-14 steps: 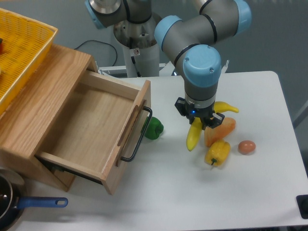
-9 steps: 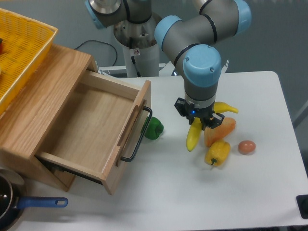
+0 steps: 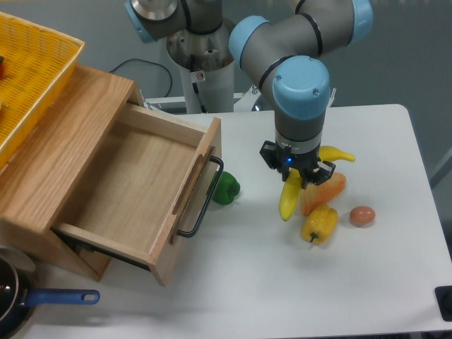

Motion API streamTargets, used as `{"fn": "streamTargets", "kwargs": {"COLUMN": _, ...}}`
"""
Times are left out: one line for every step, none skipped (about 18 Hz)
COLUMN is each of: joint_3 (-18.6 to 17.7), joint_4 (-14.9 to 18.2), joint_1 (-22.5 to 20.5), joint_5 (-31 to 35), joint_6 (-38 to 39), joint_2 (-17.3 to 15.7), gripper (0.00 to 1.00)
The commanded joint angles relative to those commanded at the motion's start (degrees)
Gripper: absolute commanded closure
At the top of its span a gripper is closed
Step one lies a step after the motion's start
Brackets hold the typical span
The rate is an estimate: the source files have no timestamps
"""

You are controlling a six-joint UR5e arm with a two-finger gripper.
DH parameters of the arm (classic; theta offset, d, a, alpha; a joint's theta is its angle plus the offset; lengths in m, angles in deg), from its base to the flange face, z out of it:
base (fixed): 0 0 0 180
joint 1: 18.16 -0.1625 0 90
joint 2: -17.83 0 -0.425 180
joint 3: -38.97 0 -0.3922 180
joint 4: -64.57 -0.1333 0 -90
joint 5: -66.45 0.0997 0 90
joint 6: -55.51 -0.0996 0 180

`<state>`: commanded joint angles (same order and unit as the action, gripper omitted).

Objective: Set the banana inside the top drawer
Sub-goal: 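Close the gripper on the yellow banana lying by the peppers, then lift the banana up and carry it toward the open wooden drawer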

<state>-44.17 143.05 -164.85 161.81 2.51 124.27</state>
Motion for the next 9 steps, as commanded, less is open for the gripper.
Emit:
{"fn": "streamTargets", "kwargs": {"joint_3": 0.1, "joint_4": 0.4, "joint_1": 0.1, "joint_5": -0.1, "joint_6": 0.2, "joint_2": -0.1, "gripper": 0.64}}
{"fn": "streamTargets", "kwargs": {"joint_3": 0.1, "joint_4": 1.0, "joint_1": 0.3, "joint_5": -0.1, "joint_6": 0.4, "joint_2": -0.2, "gripper": 0.64}}
{"fn": "streamTargets", "kwargs": {"joint_3": 0.1, "joint_4": 1.8, "joint_1": 0.4, "joint_5": -0.2, "joint_6": 1.2, "joint_2": -0.2, "gripper": 0.64}}
{"fn": "streamTargets", "kwargs": {"joint_3": 0.0, "joint_4": 3.0, "joint_1": 0.4, "joint_5": -0.3, "joint_6": 2.4, "joint_2": -0.3, "gripper": 0.64}}
{"fn": "streamTargets", "kwargs": {"joint_3": 0.0, "joint_4": 3.7, "joint_1": 0.4, "joint_5": -0.5, "joint_6": 3.2, "joint_2": -0.5, "gripper": 0.64}}
{"fn": "streamTargets", "kwargs": {"joint_3": 0.0, "joint_4": 4.1, "joint_1": 0.4, "joint_5": -0.5, "joint_6": 3.3, "joint_2": -1.4, "gripper": 0.64}}
{"fn": "streamTargets", "kwargs": {"joint_3": 0.0, "joint_4": 4.7, "joint_1": 0.2, "joint_5": -0.9, "joint_6": 3.3, "joint_2": -2.5, "gripper": 0.64}}
{"fn": "streamTargets", "kwargs": {"joint_3": 0.1, "joint_4": 5.1, "joint_1": 0.0, "joint_5": -1.6, "joint_6": 3.5, "joint_2": -2.9, "gripper": 0.64}}
{"fn": "streamTargets", "kwargs": {"joint_3": 0.1, "joint_4": 5.2, "joint_1": -0.1, "joint_5": -2.5, "joint_6": 3.7, "joint_2": -3.5, "gripper": 0.64}}
